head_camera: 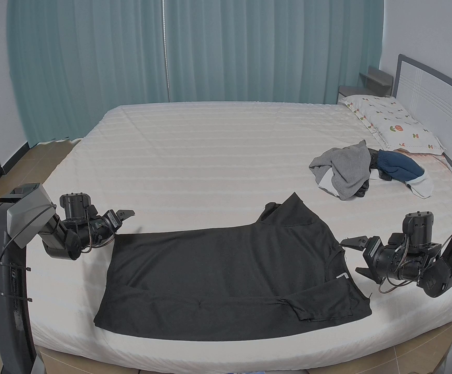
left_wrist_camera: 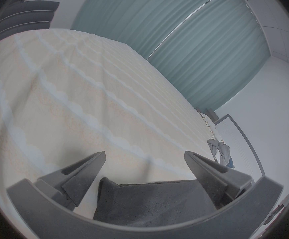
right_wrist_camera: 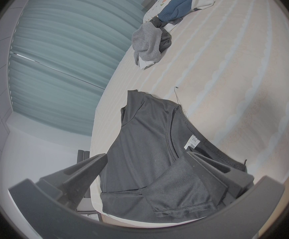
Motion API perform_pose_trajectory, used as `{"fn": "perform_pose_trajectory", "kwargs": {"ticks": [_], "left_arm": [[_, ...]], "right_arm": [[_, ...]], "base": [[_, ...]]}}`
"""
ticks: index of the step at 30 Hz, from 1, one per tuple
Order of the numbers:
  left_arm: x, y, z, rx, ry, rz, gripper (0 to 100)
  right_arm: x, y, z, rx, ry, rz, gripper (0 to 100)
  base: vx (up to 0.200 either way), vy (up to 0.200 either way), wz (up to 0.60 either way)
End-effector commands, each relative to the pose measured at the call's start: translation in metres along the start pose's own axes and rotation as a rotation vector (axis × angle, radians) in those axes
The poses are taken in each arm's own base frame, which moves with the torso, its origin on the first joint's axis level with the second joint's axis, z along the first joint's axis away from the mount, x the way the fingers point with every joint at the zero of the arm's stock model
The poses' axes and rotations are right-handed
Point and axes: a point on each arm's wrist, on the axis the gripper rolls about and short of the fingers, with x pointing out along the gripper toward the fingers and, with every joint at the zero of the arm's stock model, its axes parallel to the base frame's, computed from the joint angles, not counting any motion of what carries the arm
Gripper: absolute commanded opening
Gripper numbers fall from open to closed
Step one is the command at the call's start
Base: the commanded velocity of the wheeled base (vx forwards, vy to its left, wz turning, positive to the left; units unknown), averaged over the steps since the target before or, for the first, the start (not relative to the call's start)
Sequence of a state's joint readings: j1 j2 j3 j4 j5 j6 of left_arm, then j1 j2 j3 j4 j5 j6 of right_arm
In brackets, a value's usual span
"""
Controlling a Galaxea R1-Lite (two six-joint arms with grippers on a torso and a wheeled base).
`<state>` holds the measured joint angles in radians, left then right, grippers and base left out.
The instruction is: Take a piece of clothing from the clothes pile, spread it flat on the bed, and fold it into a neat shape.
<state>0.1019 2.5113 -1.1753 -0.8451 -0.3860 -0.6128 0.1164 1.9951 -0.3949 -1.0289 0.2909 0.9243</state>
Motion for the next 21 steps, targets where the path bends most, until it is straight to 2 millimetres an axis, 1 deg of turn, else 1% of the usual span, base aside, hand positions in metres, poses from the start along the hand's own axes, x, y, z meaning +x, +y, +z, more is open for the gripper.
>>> {"fn": "perform_pose_trajectory", "kwargs": {"ticks": [1,9,10,21], "left_arm": [[0.0025,0.0058,-0.0059,-0.010,0.012,0.007,100],[0.0028,0.0071,-0.0086,-0.011,0.019,0.013,100],[0.0030,0.0075,-0.0091,-0.010,0.019,0.016,0],[0.0027,0.0078,-0.0092,-0.008,-0.004,0.051,0]], "right_arm": [[-0.0004,0.0005,0.0013,-0.001,-0.005,0.003,100],[0.0002,0.0000,0.0022,0.001,-0.007,0.002,100],[0.0002,0.0000,0.0022,0.001,-0.007,0.002,100],[0.0012,0.0022,0.0089,0.002,-0.029,0.014,100]], "base": [[0.000,0.000,0.00],[0.000,0.000,0.00],[0.000,0.000,0.00],[0.000,0.000,0.00]]}}
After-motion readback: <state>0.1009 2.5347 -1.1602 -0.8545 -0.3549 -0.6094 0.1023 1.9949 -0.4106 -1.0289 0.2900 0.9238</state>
